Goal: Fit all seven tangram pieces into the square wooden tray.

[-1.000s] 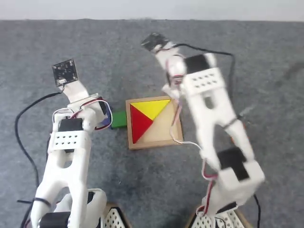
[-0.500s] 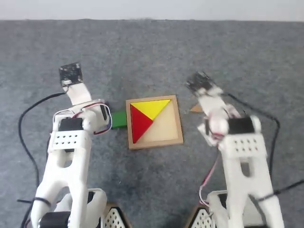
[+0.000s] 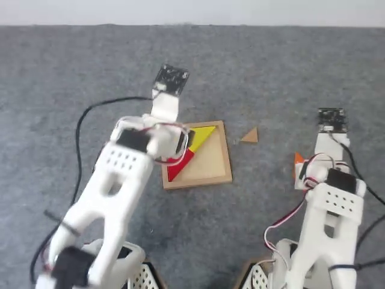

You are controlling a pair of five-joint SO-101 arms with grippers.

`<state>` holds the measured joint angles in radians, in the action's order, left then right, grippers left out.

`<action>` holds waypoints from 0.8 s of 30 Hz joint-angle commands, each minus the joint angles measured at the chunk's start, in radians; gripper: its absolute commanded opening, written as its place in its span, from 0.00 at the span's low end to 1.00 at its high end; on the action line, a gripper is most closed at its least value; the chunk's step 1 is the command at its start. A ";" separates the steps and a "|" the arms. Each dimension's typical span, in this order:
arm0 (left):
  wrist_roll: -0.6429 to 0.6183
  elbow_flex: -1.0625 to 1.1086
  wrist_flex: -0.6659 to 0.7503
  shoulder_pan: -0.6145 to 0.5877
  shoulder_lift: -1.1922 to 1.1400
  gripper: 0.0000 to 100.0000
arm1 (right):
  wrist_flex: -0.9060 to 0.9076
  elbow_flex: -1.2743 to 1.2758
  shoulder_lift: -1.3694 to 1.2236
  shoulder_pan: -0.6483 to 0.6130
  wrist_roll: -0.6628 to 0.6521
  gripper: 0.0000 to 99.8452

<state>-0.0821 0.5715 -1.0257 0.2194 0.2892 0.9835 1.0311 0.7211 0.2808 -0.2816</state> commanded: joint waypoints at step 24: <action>0.026 -0.309 -0.048 -0.473 -0.563 0.19 | -0.174 0.117 0.035 -0.120 0.060 0.05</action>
<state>-0.0345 0.3491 -1.0503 -0.2440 -0.2263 0.8286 1.1554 0.7227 0.1703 -0.2309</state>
